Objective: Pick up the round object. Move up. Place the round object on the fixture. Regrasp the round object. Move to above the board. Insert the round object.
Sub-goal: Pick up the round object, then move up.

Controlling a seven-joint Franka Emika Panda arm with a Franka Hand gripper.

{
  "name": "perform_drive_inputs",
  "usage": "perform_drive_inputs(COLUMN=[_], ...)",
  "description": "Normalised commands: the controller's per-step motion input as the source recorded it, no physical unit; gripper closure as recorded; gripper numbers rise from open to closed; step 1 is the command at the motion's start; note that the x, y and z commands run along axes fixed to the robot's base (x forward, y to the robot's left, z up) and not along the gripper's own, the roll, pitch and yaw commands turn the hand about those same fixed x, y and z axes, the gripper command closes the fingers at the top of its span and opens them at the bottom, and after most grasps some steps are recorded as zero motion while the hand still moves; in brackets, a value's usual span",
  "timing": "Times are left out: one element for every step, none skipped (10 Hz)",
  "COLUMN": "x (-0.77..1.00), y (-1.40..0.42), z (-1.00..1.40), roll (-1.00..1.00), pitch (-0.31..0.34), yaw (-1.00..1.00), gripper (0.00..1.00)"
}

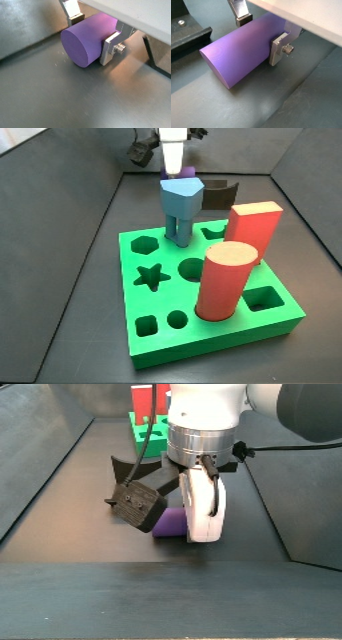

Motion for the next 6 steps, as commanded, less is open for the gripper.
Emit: perform_drive_inputs(x=[0.0, 0.0, 0.0, 0.01, -0.02, -0.03], y=[0.0, 0.0, 0.0, -0.01, -0.02, -0.01], z=[0.0, 0.0, 0.83, 0.86, 0.76, 0.58], roll=[0.0, 0.0, 0.0, 0.0, 0.0, 0.01], pitch=[0.0, 0.0, 0.0, -0.01, 0.017, 0.031], yaw=[0.0, 0.0, 0.0, -0.01, -0.01, -0.02], gripper=[1.0, 1.0, 1.0, 1.0, 1.0, 1.0])
